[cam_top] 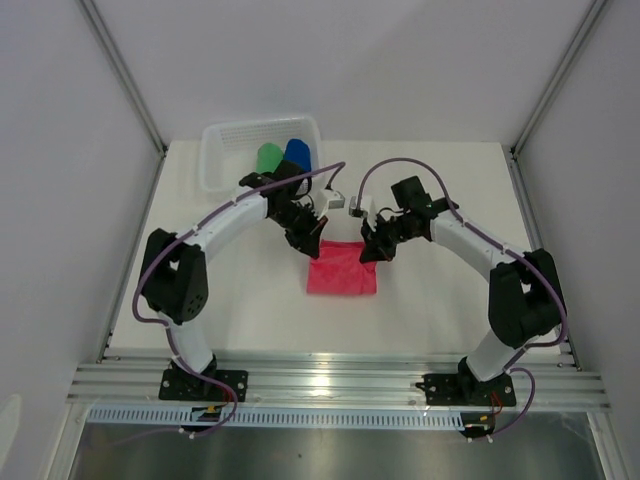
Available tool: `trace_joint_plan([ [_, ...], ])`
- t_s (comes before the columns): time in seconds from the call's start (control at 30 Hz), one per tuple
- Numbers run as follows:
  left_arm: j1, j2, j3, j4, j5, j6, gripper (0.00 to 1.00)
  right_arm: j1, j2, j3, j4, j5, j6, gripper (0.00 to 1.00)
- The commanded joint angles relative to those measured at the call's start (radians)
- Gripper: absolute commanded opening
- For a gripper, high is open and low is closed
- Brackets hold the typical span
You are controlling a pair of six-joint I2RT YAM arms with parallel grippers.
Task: Roll the towels
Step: Fold the towel
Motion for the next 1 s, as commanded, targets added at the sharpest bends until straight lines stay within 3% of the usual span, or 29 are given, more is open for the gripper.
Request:
trace_joint_plan([
  [0.0, 0.019, 0.029, 0.069, 0.011, -0.055, -0.034, 0.01, -0.025, 0.065, 0.086, -0.036, 0.033, -0.006, 0.00],
  [0.33, 0.024, 0.160, 0.177, 0.057, -0.206, -0.072, 0.05, -0.037, 0.234, 0.217, -0.038, 0.091, -0.048, 0.03],
  [0.73, 0.024, 0.233, 0.189, 0.193, -0.249, -0.130, 0.12, -0.068, 0.320, 0.221, 0.067, 0.122, 0.014, 0.09],
  [0.8, 0.024, 0.243, 0.189, 0.198, -0.257, -0.138, 0.14, -0.071, 0.334, 0.221, 0.102, 0.149, 0.047, 0.14],
  [0.87, 0.024, 0.246, 0.183, 0.213, -0.269, -0.149, 0.25, -0.080, 0.338, 0.214, 0.136, 0.186, 0.099, 0.25],
  [0.97, 0.024, 0.240, 0.168, 0.257, -0.301, -0.175, 0.41, -0.100, 0.332, 0.198, 0.214, 0.197, 0.153, 0.29],
])
